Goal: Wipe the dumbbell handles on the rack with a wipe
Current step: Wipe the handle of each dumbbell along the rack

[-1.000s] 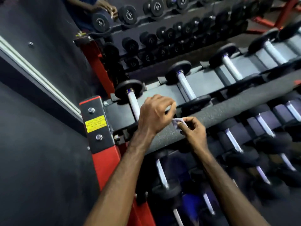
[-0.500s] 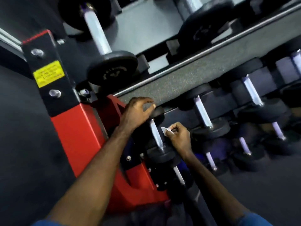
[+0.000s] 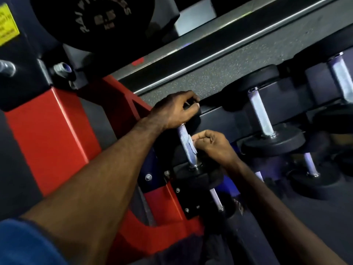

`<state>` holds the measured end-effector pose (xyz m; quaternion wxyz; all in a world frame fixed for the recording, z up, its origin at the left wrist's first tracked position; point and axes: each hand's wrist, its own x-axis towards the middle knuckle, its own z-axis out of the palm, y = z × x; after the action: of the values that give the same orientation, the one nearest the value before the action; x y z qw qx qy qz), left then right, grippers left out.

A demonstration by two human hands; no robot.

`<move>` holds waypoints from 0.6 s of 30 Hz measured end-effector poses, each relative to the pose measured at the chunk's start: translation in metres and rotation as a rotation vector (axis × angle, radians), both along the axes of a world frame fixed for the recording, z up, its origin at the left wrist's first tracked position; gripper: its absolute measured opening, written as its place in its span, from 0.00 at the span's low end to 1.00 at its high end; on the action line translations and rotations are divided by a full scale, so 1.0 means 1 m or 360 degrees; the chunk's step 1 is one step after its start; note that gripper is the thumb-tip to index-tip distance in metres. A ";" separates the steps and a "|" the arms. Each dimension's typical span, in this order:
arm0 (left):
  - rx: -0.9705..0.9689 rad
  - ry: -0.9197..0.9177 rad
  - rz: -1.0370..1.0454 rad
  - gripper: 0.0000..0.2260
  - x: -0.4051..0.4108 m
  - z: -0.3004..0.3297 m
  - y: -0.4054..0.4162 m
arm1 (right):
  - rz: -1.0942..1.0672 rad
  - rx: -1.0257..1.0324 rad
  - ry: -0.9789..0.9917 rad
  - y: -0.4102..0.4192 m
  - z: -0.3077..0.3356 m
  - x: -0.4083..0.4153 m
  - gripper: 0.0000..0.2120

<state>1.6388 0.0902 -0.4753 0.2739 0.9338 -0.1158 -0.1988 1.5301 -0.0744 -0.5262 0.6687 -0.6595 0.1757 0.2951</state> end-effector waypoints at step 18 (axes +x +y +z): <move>-0.0114 -0.0058 0.0189 0.19 0.002 -0.013 0.007 | 0.0248 -0.0084 -0.0017 0.023 -0.017 0.030 0.09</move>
<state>1.6405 0.0969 -0.4886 0.3162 0.9322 -0.0722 -0.1609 1.5604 -0.0517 -0.5436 0.6270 -0.6902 0.1280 0.3378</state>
